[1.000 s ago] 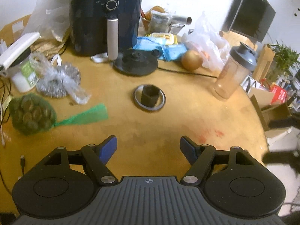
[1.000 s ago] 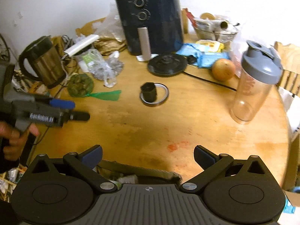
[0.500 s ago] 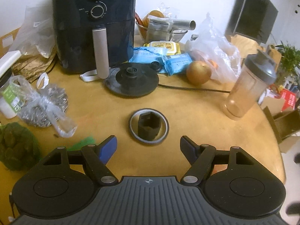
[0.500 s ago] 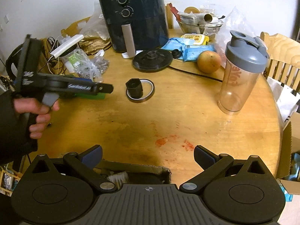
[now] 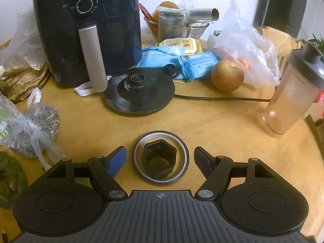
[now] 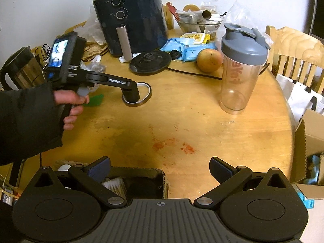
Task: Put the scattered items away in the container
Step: 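Close the left gripper on the black hexagonal cup and lift it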
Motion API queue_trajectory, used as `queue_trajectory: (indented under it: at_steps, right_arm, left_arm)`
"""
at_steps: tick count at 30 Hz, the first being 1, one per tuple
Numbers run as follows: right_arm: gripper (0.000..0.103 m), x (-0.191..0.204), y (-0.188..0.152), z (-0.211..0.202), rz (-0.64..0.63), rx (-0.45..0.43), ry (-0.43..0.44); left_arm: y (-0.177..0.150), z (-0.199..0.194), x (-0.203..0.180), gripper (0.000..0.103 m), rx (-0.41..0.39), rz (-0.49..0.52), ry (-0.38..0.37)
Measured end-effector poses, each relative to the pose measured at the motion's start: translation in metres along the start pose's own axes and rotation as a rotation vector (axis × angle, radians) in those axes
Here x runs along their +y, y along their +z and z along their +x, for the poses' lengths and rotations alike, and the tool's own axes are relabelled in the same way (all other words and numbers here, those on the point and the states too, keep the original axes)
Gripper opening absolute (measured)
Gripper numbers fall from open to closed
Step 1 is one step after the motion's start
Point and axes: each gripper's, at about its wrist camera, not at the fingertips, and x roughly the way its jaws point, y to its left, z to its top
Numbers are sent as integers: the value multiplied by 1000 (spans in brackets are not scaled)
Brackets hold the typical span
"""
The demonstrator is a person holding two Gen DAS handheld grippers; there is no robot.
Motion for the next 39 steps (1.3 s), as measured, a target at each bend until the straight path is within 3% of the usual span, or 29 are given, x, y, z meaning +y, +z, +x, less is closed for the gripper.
queue_trajectory:
  at_steps: [3, 5, 7, 10, 17, 27, 31, 39]
  right_arm:
    - [103, -1, -3, -3, -10, -4, -15]
    - [103, -4, -4, -4, 0, -6, -20]
    - [103, -8, -5, -6, 21, -9, -20]
    - [103, -11, -5, -8, 41, -18, -23]
    - [103, -9, -1, -8, 55, -42, -35]
    - [103, 2, 7, -9, 29, -50, -50]
    - [103, 2, 13, -5, -4, -47, -31]
    - [103, -3, 31, 12, -74, -59, 54]
  left_arm:
    - [1, 8, -2, 72, 7, 17, 9]
    - [2, 12, -3, 63, 13, 32, 11]
    - [2, 18, -4, 62, 30, 41, 22]
    - [1, 24, -3, 41, 51, 42, 13]
    - [3, 16, -4, 40, 32, 56, 1]
    - [11, -41, 1, 40, -48, 21, -81]
    - [8, -63, 4, 40, -55, 7, -96]
    - [-7, -118, 11, 40, -75, -80, -53]
